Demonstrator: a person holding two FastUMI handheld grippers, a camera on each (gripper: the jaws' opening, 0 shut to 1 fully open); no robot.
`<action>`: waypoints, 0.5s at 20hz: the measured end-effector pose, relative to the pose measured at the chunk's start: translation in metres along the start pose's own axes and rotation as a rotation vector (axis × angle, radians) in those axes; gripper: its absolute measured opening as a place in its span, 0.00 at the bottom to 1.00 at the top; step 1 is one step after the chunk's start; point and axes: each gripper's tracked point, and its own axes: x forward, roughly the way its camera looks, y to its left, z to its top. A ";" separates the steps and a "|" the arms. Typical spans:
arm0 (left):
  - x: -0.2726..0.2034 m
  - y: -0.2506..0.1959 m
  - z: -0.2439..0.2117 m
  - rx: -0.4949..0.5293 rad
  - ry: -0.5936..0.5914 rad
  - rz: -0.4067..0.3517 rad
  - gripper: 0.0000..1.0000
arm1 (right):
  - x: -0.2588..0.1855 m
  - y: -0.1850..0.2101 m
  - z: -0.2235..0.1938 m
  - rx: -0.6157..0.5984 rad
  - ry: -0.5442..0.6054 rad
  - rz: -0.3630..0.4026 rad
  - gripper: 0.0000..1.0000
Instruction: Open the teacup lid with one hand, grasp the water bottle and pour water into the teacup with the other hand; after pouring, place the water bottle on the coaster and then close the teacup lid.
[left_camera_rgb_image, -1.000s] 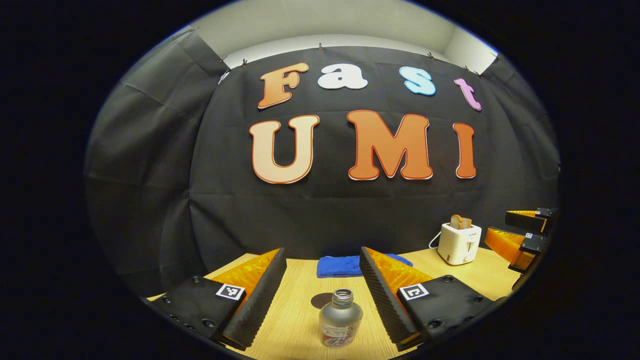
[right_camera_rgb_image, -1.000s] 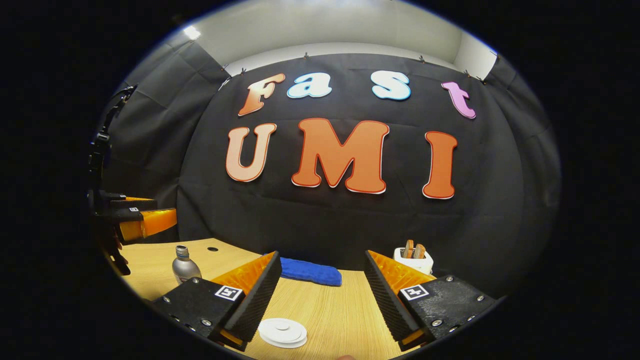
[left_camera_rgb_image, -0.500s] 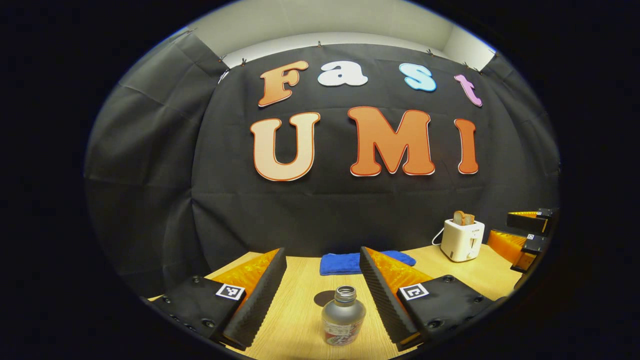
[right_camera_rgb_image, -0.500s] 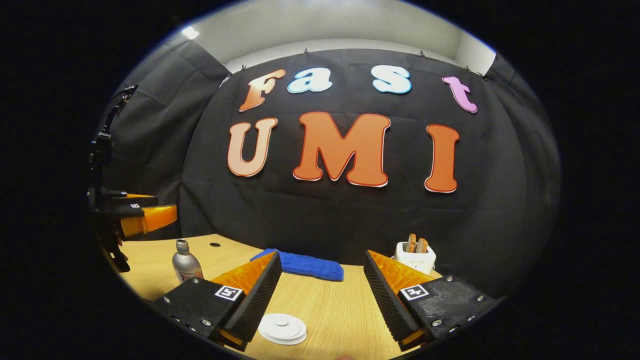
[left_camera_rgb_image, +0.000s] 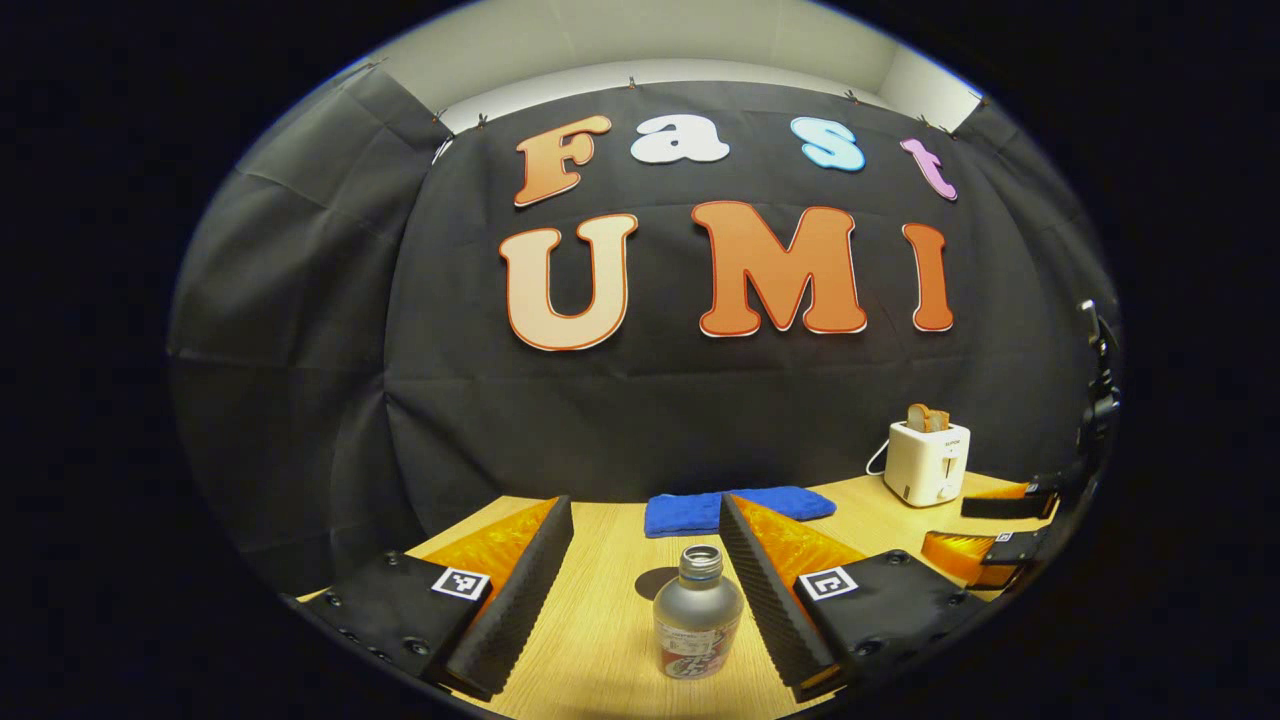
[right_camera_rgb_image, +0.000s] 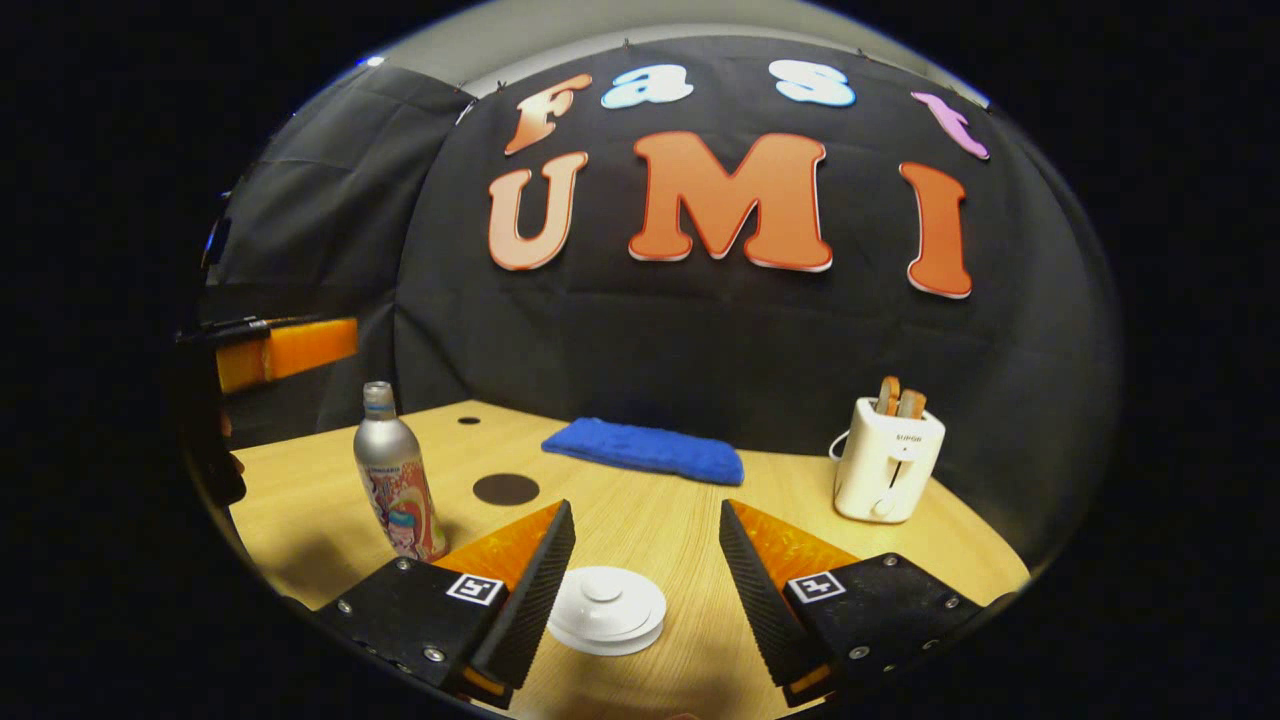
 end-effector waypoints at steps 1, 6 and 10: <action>-0.001 0.002 -0.003 -0.005 0.005 0.005 0.96 | 0.004 0.001 -0.008 0.006 0.021 0.010 0.84; -0.006 -0.002 -0.023 0.007 0.041 -0.009 0.94 | 0.014 0.016 -0.033 0.040 0.100 0.063 0.69; -0.004 -0.007 -0.039 -0.003 0.077 -0.027 0.99 | 0.020 0.020 -0.046 0.025 0.130 0.071 0.54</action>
